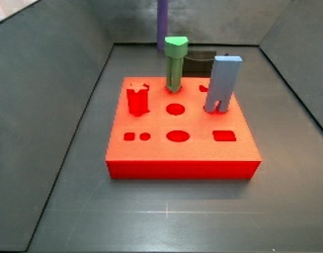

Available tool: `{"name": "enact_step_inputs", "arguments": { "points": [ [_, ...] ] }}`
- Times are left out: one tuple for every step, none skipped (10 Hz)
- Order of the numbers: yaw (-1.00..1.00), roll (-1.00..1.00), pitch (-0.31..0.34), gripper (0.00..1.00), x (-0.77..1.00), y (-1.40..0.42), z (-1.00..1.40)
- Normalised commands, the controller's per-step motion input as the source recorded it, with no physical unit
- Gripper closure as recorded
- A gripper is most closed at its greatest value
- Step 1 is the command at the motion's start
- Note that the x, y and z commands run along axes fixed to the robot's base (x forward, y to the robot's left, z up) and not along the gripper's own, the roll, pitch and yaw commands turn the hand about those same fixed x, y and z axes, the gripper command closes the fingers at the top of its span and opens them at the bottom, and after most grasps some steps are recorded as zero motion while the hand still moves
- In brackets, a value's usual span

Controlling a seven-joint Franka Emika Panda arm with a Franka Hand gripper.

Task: Pick up the round object. Move up. Move to above the board. Insert the round object.
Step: Pick up the round object.

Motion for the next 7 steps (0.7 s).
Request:
{"name": "enact_step_inputs", "arguments": {
  "points": [
    [0.0,-0.29,-0.023,0.0,0.0,0.7,-0.17],
    [0.0,-0.42,-0.089,0.0,0.0,0.67,-0.2],
    [-0.01,-0.45,-0.077,0.0,0.0,0.57,-0.22],
    [-0.03,-0.37,-0.054,0.0,0.05,0.47,-0.28],
    [0.0,-0.18,0.0,0.0,0.15,0.24,-0.23],
    [0.0,-0.01,0.041,0.0,0.49,0.05,-0.26],
    [0.0,-0.01,0.059,0.0,0.56,0.0,-0.22]
  ]
}}
